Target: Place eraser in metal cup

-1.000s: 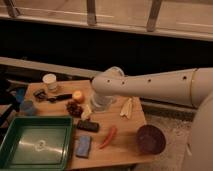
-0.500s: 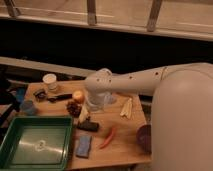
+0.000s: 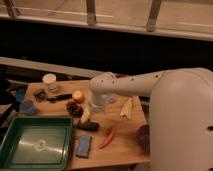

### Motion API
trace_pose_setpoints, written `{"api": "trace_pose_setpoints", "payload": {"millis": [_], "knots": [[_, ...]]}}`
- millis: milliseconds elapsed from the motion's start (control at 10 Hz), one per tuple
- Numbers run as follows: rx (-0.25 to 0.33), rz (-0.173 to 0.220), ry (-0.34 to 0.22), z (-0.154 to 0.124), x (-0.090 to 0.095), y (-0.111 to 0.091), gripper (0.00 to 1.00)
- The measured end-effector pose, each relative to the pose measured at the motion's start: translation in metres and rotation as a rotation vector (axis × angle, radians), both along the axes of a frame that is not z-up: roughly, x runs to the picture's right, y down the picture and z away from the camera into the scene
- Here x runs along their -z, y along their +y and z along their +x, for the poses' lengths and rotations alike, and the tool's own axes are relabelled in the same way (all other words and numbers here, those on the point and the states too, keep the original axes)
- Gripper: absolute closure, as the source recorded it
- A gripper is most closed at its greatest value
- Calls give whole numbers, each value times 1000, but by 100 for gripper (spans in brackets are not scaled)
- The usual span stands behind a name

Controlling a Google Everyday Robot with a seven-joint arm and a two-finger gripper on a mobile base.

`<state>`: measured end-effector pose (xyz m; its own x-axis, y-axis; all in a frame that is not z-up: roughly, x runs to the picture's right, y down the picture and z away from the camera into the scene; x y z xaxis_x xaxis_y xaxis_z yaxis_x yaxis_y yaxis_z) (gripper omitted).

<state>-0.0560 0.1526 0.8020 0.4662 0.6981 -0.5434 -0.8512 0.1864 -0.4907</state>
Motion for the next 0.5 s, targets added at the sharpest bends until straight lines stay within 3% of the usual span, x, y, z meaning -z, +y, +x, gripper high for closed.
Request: {"api": "trace_pose_setpoints", "payload": {"millis": [300,500], "knots": [[8,7,0,0,-1,1,20],[33,25,-6,-15,-10,4,20]]}}
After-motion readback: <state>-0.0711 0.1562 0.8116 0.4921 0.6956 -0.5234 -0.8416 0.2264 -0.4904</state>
